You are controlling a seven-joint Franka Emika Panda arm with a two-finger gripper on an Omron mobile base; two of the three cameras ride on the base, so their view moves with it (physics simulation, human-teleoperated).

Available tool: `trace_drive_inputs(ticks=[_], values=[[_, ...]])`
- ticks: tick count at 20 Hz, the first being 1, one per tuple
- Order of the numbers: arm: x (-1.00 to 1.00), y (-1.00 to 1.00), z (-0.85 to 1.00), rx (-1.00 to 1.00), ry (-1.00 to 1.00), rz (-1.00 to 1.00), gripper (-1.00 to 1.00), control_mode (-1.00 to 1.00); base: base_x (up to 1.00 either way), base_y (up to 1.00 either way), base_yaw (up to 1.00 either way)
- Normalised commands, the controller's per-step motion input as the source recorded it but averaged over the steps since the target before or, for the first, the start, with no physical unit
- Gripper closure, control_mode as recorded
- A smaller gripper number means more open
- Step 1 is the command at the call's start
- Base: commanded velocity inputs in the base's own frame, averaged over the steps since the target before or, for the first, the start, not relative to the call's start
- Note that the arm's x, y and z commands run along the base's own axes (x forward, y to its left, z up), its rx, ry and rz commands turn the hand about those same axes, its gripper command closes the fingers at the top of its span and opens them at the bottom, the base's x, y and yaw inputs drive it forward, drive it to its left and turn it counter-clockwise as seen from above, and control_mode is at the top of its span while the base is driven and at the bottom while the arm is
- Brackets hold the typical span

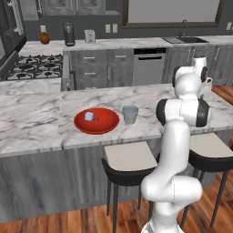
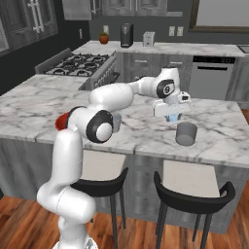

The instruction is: There are four ice cubes in the ice bowl. Place two ice cubes in each glass of water.

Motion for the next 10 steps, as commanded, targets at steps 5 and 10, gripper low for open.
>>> trace_drive_inputs(ticks=[5, 10], values=[[0.27, -0.02, -0.35, 0.0, -0.24, -0.1, 1.0, -1.0, 0.0, 0.0, 0.0], [0.15, -0.14, -0.41, 0.0, -0.25, -0.08, 1.0, -1.0, 0.0, 0.0, 0.0]])
